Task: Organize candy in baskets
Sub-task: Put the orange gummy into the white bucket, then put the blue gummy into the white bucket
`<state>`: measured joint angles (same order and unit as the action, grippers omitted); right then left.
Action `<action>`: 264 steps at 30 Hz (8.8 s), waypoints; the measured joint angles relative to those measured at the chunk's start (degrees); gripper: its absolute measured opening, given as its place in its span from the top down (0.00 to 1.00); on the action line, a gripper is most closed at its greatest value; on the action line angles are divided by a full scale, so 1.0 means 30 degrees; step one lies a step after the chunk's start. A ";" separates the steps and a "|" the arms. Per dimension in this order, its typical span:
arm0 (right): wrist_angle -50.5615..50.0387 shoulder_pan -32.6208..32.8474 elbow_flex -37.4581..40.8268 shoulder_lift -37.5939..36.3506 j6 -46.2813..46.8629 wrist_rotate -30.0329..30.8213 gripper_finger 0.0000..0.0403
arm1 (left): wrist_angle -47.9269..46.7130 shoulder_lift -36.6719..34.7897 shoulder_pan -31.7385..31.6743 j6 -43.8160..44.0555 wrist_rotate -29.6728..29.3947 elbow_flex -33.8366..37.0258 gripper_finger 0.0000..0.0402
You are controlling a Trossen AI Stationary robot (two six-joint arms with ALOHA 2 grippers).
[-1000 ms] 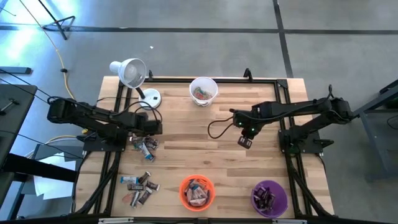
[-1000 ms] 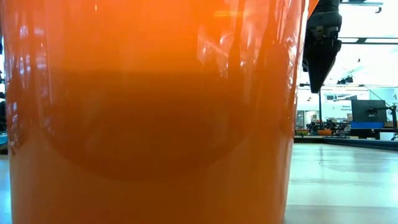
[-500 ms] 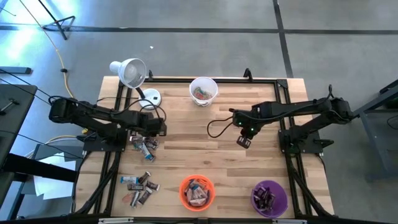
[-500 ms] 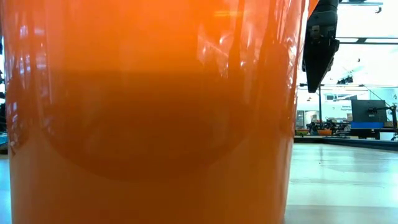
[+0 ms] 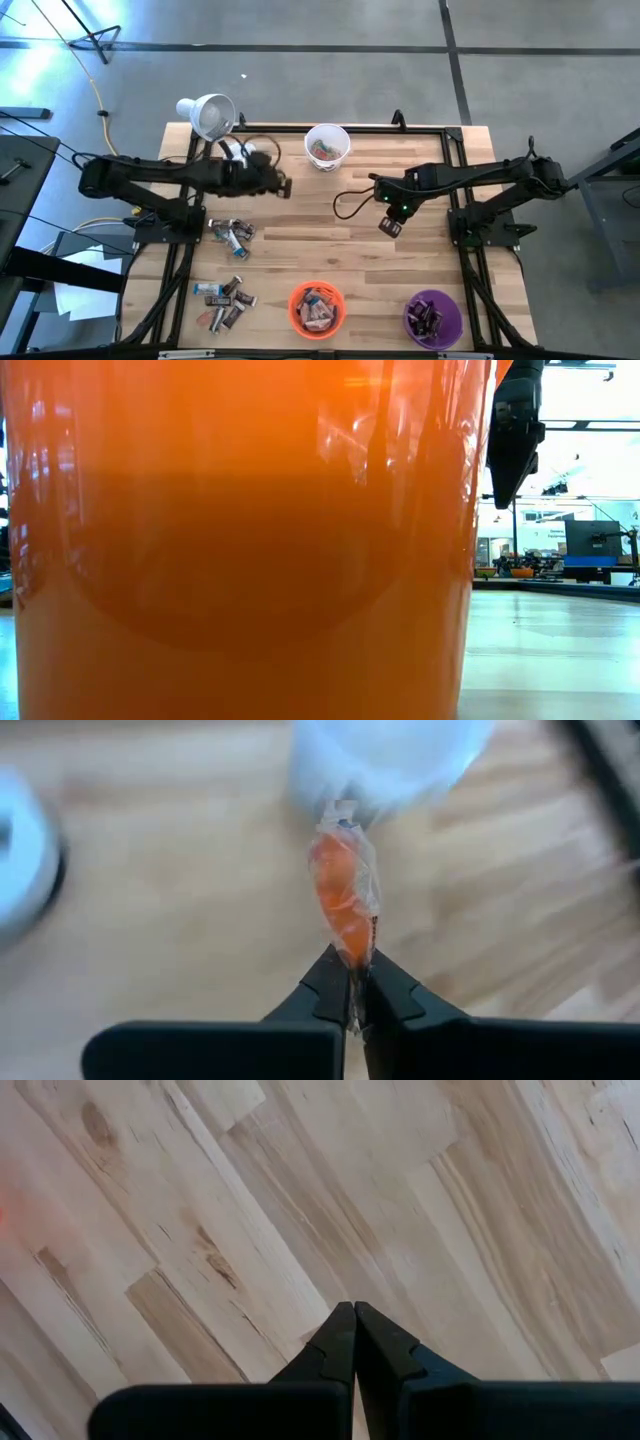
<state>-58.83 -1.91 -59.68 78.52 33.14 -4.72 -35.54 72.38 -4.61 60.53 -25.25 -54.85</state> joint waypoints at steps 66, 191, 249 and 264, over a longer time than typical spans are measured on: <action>-0.2747 -0.1371 0.0000 0.0000 -0.3135 0.0418 1.00 | 0.0918 0.7266 -0.5254 -1.1566 1.2655 -0.8664 0.79; -0.1040 -0.6879 0.0000 0.0000 -1.1625 0.0872 1.00 | -0.6456 0.0434 0.7487 2.4114 0.8341 0.8727 0.84; 0.0231 -0.6872 0.0000 0.0007 -0.6134 0.0869 1.00 | 0.8577 0.2833 -0.4636 -0.5268 0.2095 -0.2551 1.00; 0.0423 -0.6872 0.0000 0.0007 -0.8638 0.0999 1.00 | 0.8791 0.8511 -0.6509 -0.7621 0.4359 -0.6877 0.97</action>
<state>-57.56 -22.52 -59.68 78.54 7.22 -1.72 -9.17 97.91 -24.14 37.67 -12.17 -75.48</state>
